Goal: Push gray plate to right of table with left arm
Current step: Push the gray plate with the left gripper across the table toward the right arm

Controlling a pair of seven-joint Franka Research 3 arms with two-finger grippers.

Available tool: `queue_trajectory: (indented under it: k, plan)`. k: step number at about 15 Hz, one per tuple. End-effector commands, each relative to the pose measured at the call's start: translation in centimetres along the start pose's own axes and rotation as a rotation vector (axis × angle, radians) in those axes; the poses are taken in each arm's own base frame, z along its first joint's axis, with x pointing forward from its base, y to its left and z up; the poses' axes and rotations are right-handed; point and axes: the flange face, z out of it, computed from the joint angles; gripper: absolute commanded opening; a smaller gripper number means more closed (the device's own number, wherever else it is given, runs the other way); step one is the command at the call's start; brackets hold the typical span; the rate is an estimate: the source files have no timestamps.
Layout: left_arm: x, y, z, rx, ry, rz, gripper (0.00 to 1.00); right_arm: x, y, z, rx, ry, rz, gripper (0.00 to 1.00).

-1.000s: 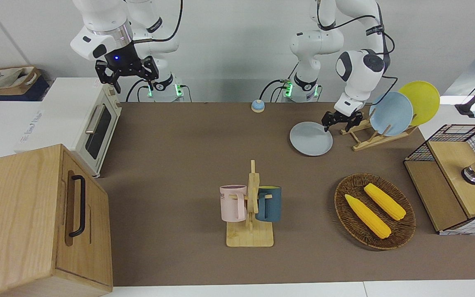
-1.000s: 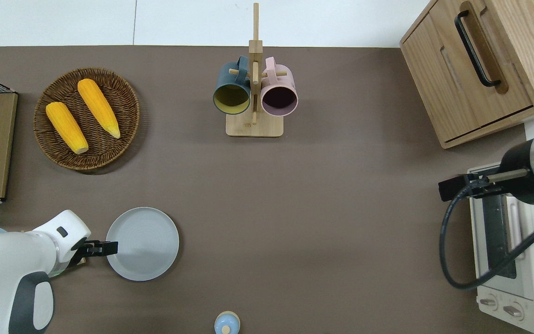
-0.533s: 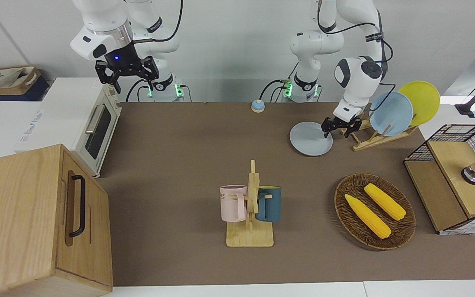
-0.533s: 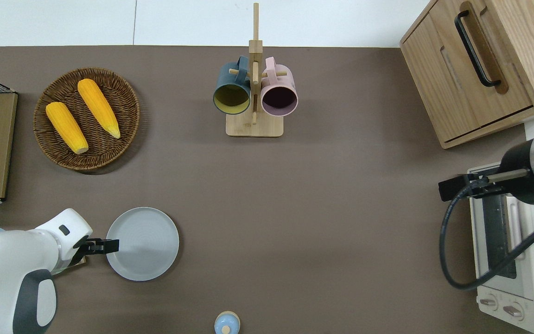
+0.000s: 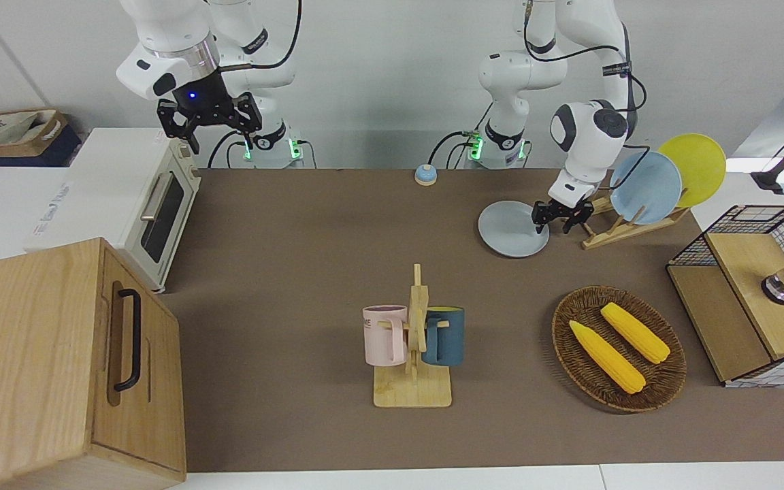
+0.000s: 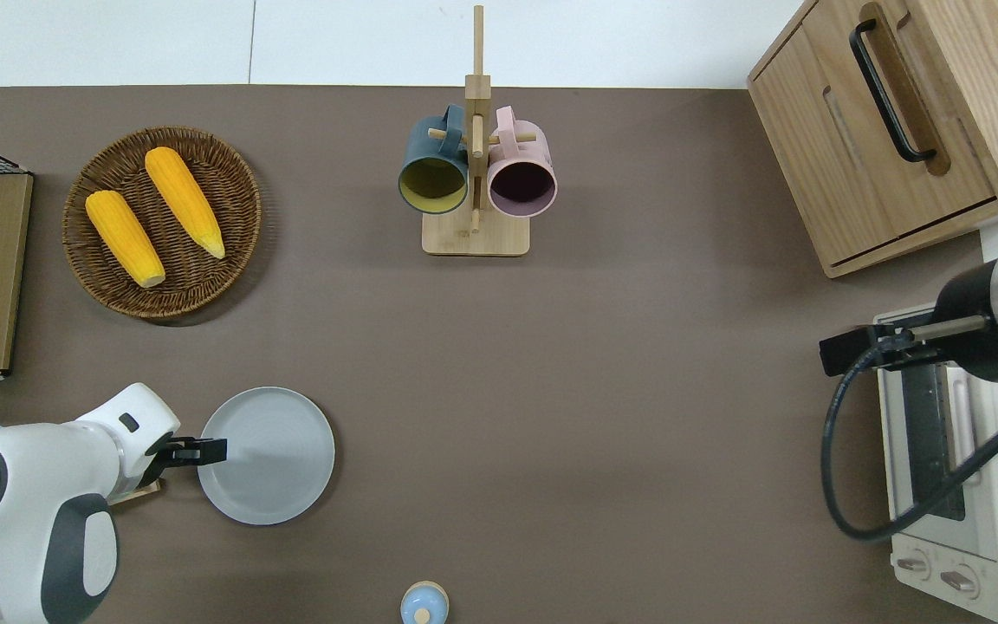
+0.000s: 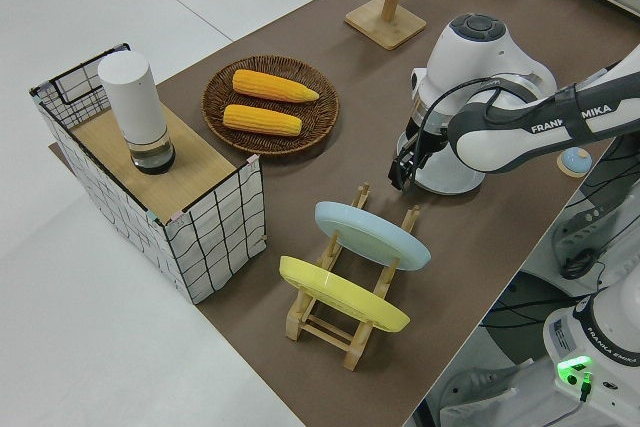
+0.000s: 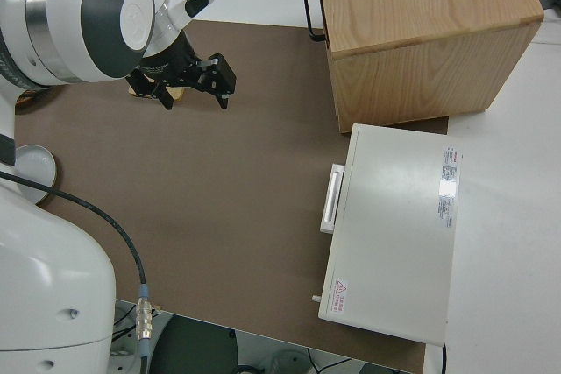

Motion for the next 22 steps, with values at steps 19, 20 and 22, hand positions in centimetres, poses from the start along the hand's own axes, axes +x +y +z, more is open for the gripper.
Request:
queue_trajectory:
  k: [19, 20, 22]
  plan:
    - [-0.1, 4.9, 1.4, 0.011, -0.01, -0.018, 0.0, -0.4, 0.1, -0.4, 0.009, -0.004, 0.005, 0.983]
    - [-0.1, 5.5, 1.5, 0.012, -0.013, -0.026, 0.0, -0.4, 0.1, -0.4, 0.009, -0.002, 0.003, 0.983]
    - [-0.2, 6.8, 1.5, 0.015, -0.015, -0.032, 0.0, -0.4, 0.1, -0.4, 0.009, -0.002, 0.005, 0.983]
